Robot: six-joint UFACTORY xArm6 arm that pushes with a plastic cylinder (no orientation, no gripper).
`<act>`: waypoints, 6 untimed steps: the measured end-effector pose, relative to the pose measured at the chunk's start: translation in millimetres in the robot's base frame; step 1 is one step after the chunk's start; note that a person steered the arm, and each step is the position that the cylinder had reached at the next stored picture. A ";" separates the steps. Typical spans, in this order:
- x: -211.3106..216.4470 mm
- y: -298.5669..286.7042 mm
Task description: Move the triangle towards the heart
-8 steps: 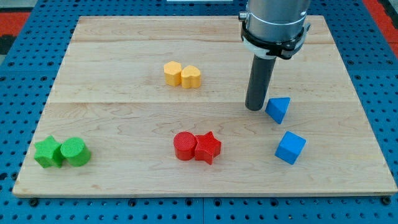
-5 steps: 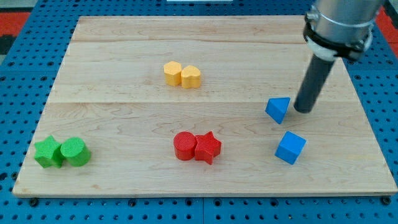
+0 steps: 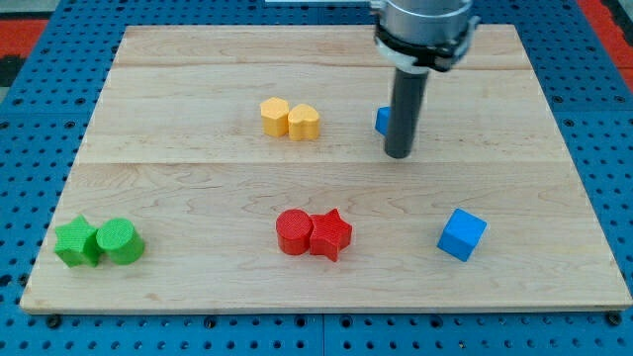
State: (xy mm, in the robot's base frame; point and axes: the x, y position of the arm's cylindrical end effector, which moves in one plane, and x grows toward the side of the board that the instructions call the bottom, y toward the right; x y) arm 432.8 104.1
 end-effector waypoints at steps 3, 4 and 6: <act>-83.4 -72.0; -81.4 -58.3; -74.5 -42.6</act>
State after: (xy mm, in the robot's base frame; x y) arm 358.3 61.6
